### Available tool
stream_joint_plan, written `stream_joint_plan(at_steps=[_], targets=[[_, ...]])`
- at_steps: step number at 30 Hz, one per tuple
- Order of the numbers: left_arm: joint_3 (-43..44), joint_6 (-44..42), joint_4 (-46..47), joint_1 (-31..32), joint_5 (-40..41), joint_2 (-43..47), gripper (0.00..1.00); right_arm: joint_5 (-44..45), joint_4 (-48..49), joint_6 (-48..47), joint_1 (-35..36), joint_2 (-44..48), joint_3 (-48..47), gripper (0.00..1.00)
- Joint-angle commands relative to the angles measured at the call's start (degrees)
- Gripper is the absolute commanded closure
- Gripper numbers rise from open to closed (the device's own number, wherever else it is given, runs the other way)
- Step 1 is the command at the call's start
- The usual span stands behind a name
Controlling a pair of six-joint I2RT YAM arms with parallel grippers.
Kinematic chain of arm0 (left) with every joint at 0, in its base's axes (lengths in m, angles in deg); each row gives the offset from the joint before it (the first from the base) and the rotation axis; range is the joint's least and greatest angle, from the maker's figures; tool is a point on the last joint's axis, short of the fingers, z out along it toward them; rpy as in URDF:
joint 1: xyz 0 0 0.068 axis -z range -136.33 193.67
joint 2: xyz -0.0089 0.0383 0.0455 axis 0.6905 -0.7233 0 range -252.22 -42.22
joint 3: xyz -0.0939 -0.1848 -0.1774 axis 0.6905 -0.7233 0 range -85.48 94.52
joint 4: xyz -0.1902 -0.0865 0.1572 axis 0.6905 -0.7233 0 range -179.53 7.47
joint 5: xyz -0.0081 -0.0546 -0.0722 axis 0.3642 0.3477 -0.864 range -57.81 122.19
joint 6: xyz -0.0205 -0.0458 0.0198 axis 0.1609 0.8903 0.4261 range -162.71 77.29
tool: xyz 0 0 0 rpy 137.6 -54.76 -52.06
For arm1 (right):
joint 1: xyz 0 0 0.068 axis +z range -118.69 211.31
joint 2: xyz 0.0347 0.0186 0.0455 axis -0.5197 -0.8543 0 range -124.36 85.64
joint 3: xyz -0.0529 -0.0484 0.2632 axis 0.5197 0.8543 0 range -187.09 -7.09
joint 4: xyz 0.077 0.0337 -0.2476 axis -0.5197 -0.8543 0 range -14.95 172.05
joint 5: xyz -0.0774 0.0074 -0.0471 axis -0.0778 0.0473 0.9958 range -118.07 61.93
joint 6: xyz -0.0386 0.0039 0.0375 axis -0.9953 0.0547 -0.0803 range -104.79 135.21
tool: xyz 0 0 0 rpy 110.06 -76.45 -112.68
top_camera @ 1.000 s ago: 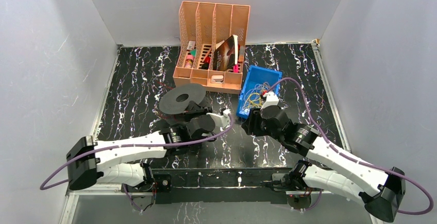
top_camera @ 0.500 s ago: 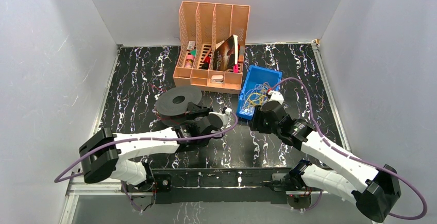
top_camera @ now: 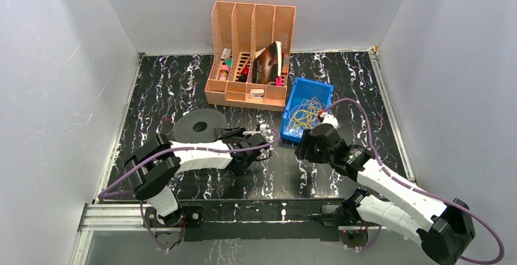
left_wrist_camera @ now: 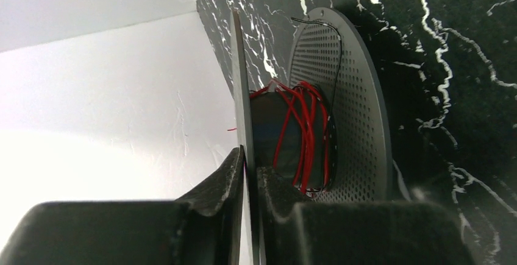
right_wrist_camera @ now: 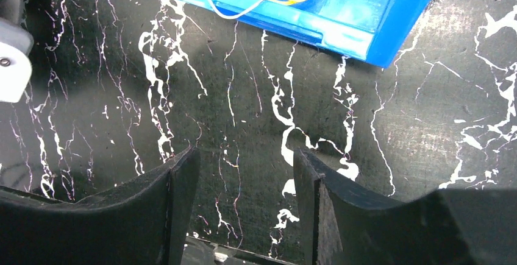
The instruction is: Wrap the cables
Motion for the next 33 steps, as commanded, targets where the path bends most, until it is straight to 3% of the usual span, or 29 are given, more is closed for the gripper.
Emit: stream_joint_plan(at_steps=[1,5,11,14,26,33], targets=[[2.85,7.25,-5.52,-0.31,-1.80,-2.50,0.87,-0.54,2.19,0.51,-0.42,1.37,0.11,0.34],[4.20,9.15,-6.09,-0.28,-4.90,-4.50,0.69,-1.25,2.53,-0.07,-0.51,1.15,0.31,0.34],[4.96,12.12,-6.54,-0.27,-8.31,-5.83,0.57,-1.15,2.25,-0.58,-0.49,0.98,-0.03,0.33],[5.70,14.49,-7.60,-0.21,-11.65,-5.02,0.46,-0.71,1.61,-1.01,-0.48,1.14,-0.65,0.33],[7.22,22.06,-8.64,-0.27,-29.43,4.76,0.29,2.46,-0.34,-2.35,-0.56,1.62,-3.19,0.30],[9.53,23.24,-8.71,-1.02,-42.92,12.13,0.11,4.96,-3.14,-5.06,-0.62,-1.73,-7.26,0.21]])
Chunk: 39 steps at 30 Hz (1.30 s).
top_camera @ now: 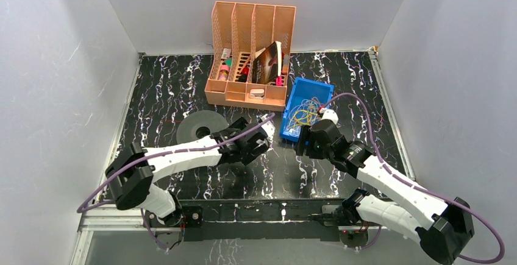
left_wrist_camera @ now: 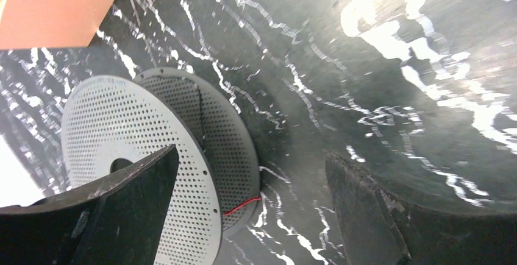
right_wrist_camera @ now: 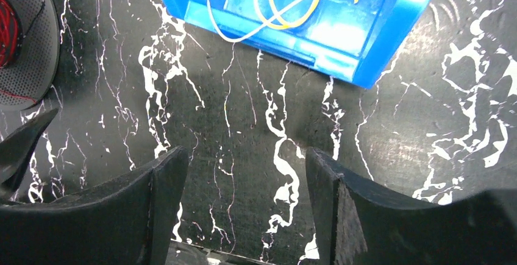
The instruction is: Wrap the cables
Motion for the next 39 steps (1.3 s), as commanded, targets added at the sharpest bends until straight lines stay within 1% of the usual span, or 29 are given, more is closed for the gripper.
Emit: stream_joint_plan(at_steps=[1,2,3,4,6,10,13,14,17,20,23,24,28,31,34,37,39], targets=[[4.54,2.60,-1.43,-1.12,-11.61,5.88,0.10,3.73,-1.91,-2.05,-0.30,-1.83,-5.11,0.19],[5.29,3.38,-1.65,-1.73,-13.59,6.49,0.09,4.09,-2.09,-2.03,-0.24,-2.33,-5.69,0.12],[6.25,4.07,-2.16,-2.66,-15.66,6.74,0.06,4.39,-2.26,-2.03,-0.25,-2.82,-6.25,0.08],[7.49,5.09,-3.06,-3.76,-17.36,6.64,0.02,4.75,-2.43,-2.06,-0.25,-3.21,-6.75,0.06],[10.86,7.65,-5.99,-6.15,-19.48,5.79,0.02,4.80,-2.90,-2.54,-0.26,-4.01,-8.10,0.02],[15.85,11.31,-10.19,-11.18,-25.22,4.08,0.02,4.55,-3.30,-3.51,-0.33,-5.09,-11.01,0.02],[16.66,15.26,-9.84,-17.03,-35.42,4.57,0.02,4.23,-3.91,-5.02,-0.25,-5.74,-13.08,0.02],[16.63,16.59,-9.63,-18.95,-37.66,4.76,0.02,4.04,-4.29,-5.66,-0.25,-5.95,-13.75,0.02],[15.82,20.14,-9.47,-23.07,-39.48,5.36,0.02,4.85,-6.06,-5.58,-0.30,-7.14,-16.23,0.02],[13.50,21.54,-8.37,-24.96,-38.52,6.94,0.02,6.09,-8.13,-5.29,-0.27,-8.39,-19.48,0.02],[10.28,23.68,-5.51,-27.42,-39.28,12.66,0.02,7.53,-9.39,-6.06,-0.27,-8.96,-21.71,0.02],[9.61,23.92,-4.94,-27.72,-37.71,14.32,0.02,7.75,-9.62,-6.37,-0.27,-9.18,-22.34,0.02],[9.26,24.48,-6.86,-27.82,-22.74,20.80,0.02,9.18,-10.74,-6.71,-0.30,-9.47,-25.44,0.02],[8.36,26.33,-7.03,-27.86,-16.89,26.35,0.02,10.60,-10.10,-7.57,-0.27,-7.85,-26.09,0.01],[5.53,25.93,-4.78,-27.86,-16.89,32.40,0.02,14.53,-10.20,-7.07,-0.27,-6.54,-26.09,0.02],[1.19,23.24,-1.10,-27.86,-18.34,38.82,0.02,16.44,-10.26,-6.68,-0.33,-5.12,-25.94,0.02],[-1.45,23.13,0.82,-27.88,-15.53,42.52,0.02,16.78,-9.87,-6.91,-0.28,-3.69,-25.41,0.02]])
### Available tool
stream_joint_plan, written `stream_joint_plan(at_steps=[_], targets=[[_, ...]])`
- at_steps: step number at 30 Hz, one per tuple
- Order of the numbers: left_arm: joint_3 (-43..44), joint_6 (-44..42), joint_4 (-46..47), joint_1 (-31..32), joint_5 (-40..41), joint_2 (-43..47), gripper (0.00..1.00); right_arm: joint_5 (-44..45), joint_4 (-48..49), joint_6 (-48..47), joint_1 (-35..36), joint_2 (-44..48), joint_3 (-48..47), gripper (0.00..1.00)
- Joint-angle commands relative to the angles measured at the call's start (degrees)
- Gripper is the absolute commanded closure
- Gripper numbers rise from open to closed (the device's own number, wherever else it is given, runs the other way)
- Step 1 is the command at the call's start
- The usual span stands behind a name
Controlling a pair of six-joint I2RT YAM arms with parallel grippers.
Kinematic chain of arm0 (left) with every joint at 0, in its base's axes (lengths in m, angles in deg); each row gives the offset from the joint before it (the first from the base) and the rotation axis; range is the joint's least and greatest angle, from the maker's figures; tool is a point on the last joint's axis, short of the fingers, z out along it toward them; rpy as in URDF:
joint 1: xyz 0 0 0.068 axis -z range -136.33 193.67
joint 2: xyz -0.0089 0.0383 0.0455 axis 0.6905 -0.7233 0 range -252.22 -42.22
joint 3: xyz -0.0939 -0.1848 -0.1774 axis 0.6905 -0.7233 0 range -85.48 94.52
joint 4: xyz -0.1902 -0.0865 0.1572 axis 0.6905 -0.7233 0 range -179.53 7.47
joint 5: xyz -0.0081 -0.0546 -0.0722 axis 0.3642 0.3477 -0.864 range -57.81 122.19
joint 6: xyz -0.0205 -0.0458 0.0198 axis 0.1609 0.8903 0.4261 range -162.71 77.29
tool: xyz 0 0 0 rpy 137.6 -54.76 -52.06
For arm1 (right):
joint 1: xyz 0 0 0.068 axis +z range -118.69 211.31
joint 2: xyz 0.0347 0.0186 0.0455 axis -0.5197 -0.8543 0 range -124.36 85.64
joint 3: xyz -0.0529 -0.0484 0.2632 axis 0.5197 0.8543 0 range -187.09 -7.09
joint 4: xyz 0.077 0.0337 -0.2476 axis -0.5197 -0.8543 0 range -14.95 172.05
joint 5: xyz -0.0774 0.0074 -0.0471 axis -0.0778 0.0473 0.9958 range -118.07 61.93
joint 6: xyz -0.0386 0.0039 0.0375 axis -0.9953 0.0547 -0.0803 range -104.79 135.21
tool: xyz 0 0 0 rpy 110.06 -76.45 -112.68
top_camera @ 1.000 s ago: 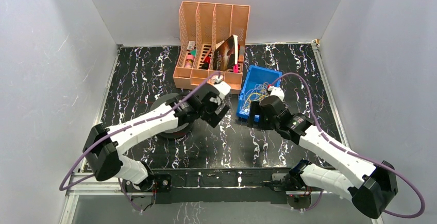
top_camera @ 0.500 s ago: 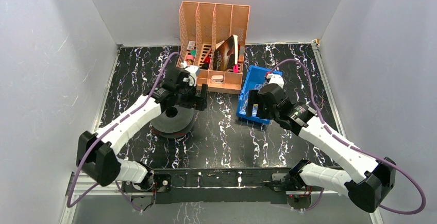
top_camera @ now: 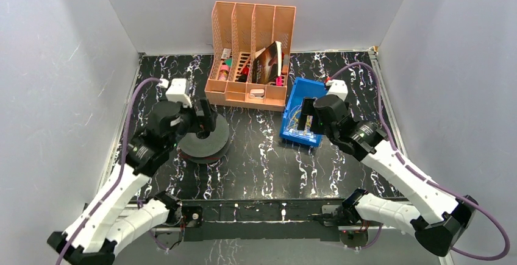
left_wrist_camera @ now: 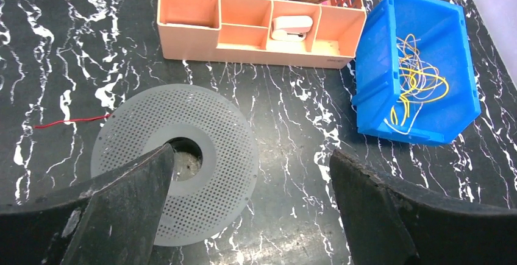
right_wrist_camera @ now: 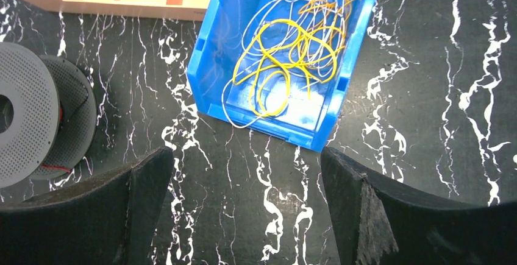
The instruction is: Wrap the cables
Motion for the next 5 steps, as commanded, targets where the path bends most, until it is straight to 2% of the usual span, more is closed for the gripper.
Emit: stream_joint_plan(at_steps=[1,5], targets=[[-5.52,-1.55,4.71,-0.29,5.51,7.19,0.02,3.14,1.23,-1.60,-0.21,4.11,-1.42,0.02],[-11.12,-4.04,8.87,-0.35,6.88,13.73,0.02,-1.16,5.32,-4.30,-0.18,8.20,1.00,0.02]])
